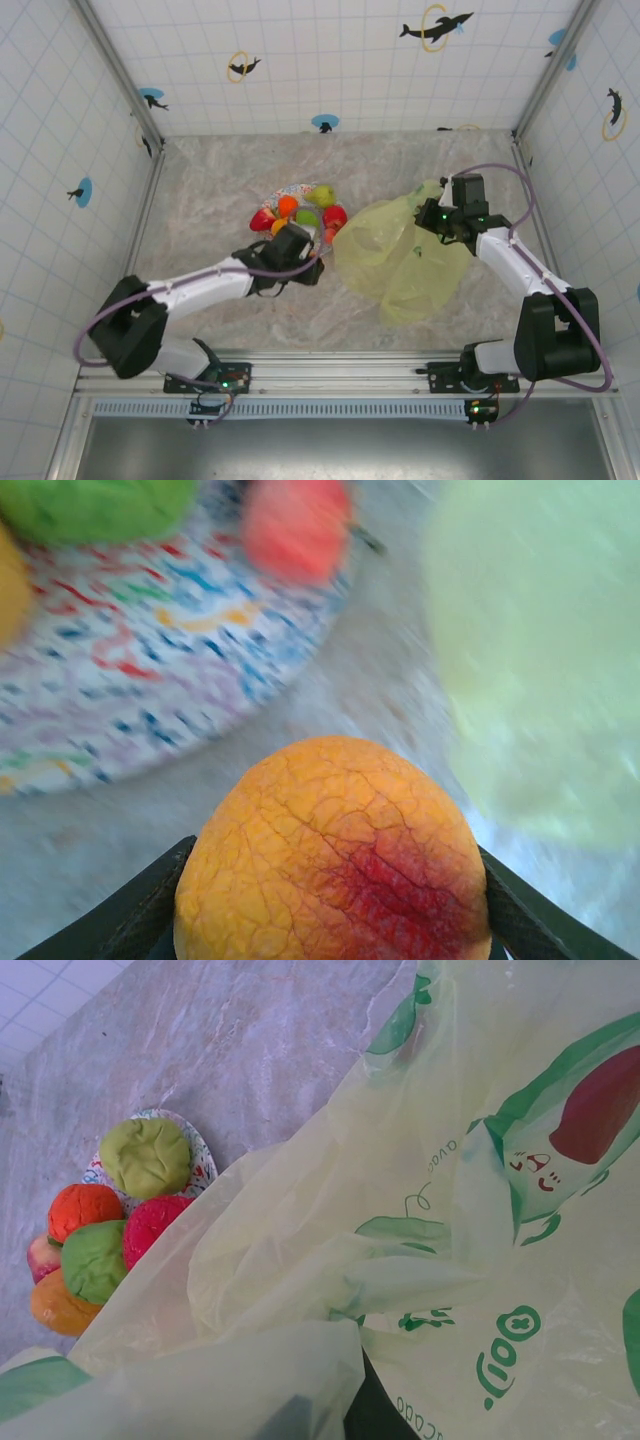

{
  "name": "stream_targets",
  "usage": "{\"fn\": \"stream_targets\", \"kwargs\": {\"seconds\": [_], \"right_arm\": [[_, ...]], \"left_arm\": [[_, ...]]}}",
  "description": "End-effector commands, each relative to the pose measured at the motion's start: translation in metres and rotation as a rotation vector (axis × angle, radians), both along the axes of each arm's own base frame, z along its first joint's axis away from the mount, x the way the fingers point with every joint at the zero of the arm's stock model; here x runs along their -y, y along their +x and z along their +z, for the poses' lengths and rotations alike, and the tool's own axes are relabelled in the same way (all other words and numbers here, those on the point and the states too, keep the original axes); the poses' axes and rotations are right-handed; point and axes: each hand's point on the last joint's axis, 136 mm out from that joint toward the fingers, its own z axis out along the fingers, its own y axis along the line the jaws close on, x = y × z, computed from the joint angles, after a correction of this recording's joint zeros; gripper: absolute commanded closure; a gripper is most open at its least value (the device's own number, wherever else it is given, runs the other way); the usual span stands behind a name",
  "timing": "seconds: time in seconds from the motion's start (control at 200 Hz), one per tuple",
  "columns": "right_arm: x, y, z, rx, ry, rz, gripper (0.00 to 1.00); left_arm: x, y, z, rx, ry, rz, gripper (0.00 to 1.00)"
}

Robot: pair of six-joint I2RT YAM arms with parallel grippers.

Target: Place the fruits into the plastic bag

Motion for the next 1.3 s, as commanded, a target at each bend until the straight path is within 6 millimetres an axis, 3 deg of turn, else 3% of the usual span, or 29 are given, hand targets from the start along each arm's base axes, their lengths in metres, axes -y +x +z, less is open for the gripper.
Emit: {"fn": "stream_targets", "kwargs": {"seconds": [0.0, 0.115, 0.22, 0.41, 0.575, 0.661, 0.696, 0.816, 1.001, 1.221, 1.296], "right_arm": [[0.003, 0.002, 0.009, 0.015, 0.003, -0.020, 1.00], [-0.001, 0.004, 0.010, 0.007, 0.028, -0.016, 1.00], [-0.008, 0.002, 0.012, -0.001, 0.049, 0.005, 1.00], [-0.013, 0.000, 0.013, -0.016, 0.063, 0.026, 1.00], [-0.018, -0.003, 0.009, -0.043, 0.082, 0.049, 1.00], [-0.022, -0.005, 0.009, -0.054, 0.108, 0.070, 1.00], [-0.023, -0.005, 0.009, -0.059, 0.118, 0.075, 1.00], [-0.027, -0.006, 0.014, -0.068, 0.161, 0.094, 1.00], [-0.023, -0.012, 0.023, -0.087, 0.158, 0.104, 1.00], [-0.023, -0.038, 0.029, -0.131, 0.188, 0.127, 1.00], [-0.028, -0.048, 0.030, -0.150, 0.239, 0.136, 1.00]], "left_arm": [[0.021, -0.046, 0.000, 0.016, -0.047, -0.191, 0.48], [0.052, -0.074, 0.011, 0.051, -0.121, -0.347, 0.49], [0.083, -0.079, 0.018, 0.089, -0.152, -0.434, 0.49], [0.131, -0.059, 0.017, 0.154, -0.137, -0.515, 0.50], [0.157, -0.040, 0.007, 0.175, -0.115, -0.509, 0.50], [0.160, -0.036, -0.006, 0.173, -0.102, -0.496, 0.50], [0.172, -0.029, 0.006, 0.206, -0.134, -0.488, 0.50], [0.182, -0.014, 0.007, 0.265, -0.161, -0.445, 0.50], [0.193, 0.010, 0.031, 0.363, -0.253, -0.323, 0.50], [0.182, 0.034, 0.077, 0.474, -0.338, -0.163, 0.50], [0.166, 0.041, 0.078, 0.499, -0.314, -0.104, 0.49]]}}
